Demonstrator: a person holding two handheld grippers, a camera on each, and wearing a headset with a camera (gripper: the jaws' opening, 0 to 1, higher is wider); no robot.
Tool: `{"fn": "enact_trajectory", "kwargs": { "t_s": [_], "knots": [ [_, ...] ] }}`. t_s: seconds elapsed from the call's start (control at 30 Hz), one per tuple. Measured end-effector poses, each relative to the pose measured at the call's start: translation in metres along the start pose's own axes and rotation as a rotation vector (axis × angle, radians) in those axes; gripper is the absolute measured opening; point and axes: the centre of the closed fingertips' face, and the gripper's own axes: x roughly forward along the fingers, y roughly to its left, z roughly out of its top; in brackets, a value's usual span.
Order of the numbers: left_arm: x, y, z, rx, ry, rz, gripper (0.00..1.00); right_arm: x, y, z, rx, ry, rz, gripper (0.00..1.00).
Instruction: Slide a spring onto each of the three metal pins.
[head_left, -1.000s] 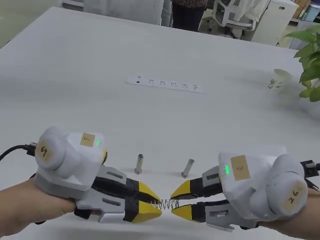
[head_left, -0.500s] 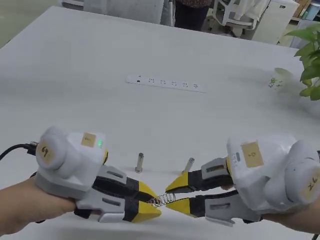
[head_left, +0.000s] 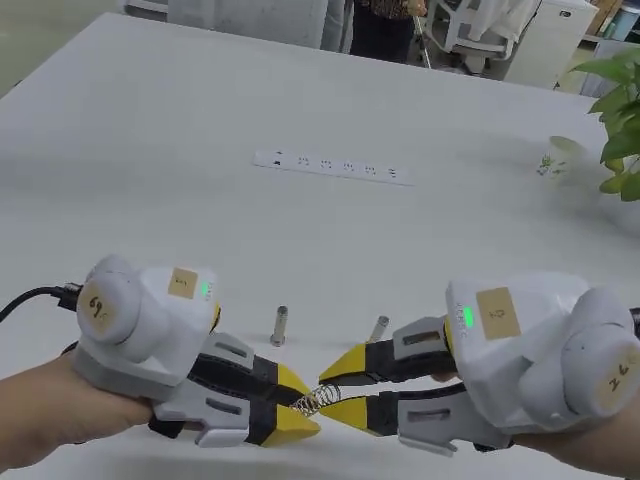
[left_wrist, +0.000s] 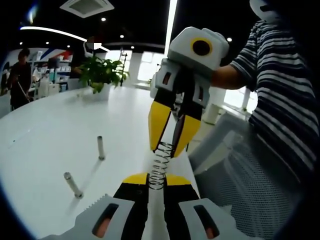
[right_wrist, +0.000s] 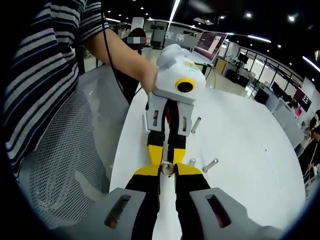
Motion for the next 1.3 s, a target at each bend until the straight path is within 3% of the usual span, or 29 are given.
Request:
{"fn": "enact_trajectory", "kwargs": {
  "t_s": [0.23,0.6,1.3],
  "knots": [
    [0.002,-0.001,0.003,0.011,-0.003,-0.002,0.03,0.001,-0.002,0.010,0.043,-0.060,-0.008,0.07],
    [0.001,-0.004,0.005,0.020,0.006,-0.011,0.03,0.006,-0.003,0.020,0.031,-0.088,-0.015,0.07],
    [-0.005,-0.003,0.008,0.004,0.005,0.014,0.04,0.006,-0.004,0.025,-0.029,-0.078,-0.027,0.07]
  ]
}}
